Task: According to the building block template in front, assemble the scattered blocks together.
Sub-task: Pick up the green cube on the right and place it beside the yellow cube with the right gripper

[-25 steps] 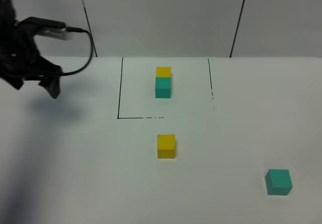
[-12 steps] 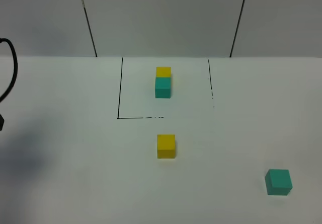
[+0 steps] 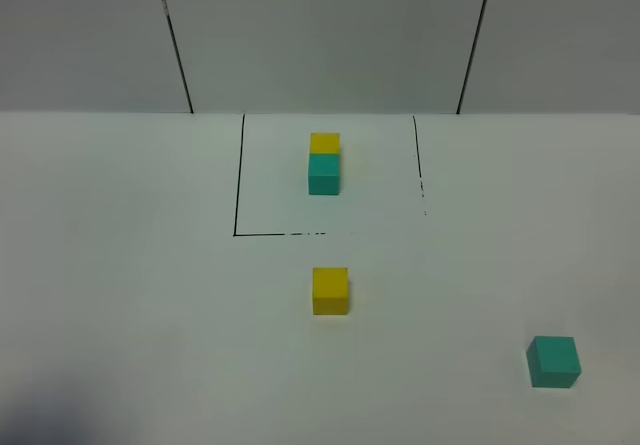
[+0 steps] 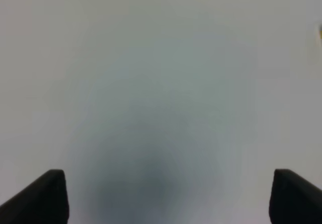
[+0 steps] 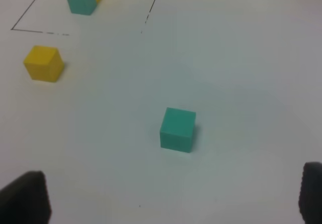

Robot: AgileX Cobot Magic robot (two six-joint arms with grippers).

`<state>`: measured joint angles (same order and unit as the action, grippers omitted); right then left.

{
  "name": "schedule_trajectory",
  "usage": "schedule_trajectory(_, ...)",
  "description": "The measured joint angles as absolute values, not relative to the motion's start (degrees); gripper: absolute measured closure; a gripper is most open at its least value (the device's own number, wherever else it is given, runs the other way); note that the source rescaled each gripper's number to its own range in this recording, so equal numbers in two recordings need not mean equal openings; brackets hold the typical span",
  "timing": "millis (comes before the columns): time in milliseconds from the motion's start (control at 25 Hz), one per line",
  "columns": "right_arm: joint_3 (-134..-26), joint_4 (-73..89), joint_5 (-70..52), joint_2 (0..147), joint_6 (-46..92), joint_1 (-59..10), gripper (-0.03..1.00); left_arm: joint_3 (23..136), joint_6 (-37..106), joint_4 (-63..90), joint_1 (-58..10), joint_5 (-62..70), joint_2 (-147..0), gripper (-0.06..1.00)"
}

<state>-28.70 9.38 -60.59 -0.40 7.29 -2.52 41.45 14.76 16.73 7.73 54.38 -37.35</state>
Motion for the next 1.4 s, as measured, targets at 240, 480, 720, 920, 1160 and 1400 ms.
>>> schedule_trajectory(240,-28.7,9.4,-60.6,-0.4,7.3,-2.5,-0.03,35.3,20.6,20.9,4.6,54.6,-21.6,0.11)
schedule_trajectory(480,-28.7,9.4,-60.6,-0.4,7.3,-2.5,-0.03,34.5,21.6,21.4,3.1,59.3,-13.4,0.11)
schedule_trajectory(720,-28.7,9.4,-60.6,-0.4,7.3,-2.5,-0.03,30.3,21.9,20.9,3.1,60.9,-8.4,0.11)
schedule_trajectory(920,-28.7,9.4,-60.6,-0.4,7.3,-2.5,-0.03,29.7,21.7,19.1,3.1,61.8,-4.8,0.15)
schedule_trajectory(1160,-28.7,9.4,-60.6,-0.4,7.3,-2.5,-0.03,29.3,18.6,15.9,3.1,62.4,-1.6,0.27)
schedule_trajectory(1400,-28.7,9.4,-60.6,-0.4,7.3,-2.5,-0.03,29.2,17.8,15.3,3.1,62.4,0.3,0.39)
